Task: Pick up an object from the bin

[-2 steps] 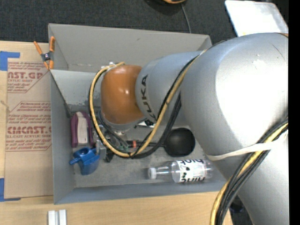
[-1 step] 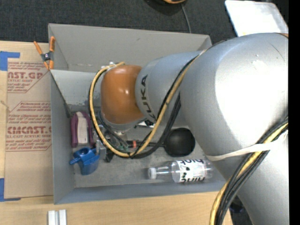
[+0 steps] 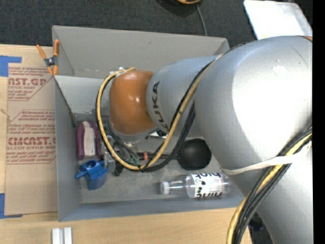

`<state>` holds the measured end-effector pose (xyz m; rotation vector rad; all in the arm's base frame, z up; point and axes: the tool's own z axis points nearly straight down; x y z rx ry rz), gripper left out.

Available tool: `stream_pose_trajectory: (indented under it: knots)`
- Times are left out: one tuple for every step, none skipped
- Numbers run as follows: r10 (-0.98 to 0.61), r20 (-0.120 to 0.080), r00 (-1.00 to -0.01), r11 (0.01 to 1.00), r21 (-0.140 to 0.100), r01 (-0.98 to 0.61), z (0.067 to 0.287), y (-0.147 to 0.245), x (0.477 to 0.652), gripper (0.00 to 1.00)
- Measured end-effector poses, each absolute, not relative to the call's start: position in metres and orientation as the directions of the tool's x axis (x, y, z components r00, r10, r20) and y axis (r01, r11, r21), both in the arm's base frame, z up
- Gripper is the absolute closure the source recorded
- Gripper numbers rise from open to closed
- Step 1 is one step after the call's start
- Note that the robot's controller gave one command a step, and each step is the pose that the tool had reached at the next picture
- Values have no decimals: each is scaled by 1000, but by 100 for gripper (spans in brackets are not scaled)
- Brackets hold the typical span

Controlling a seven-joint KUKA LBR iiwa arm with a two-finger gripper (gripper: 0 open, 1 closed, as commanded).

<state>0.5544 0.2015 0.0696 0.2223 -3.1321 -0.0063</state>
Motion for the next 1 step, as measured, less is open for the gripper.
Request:
stream_pose_trajectory:
  knots:
    - [-141, 1, -990, 990, 4, -141, 70, 201, 554, 100]
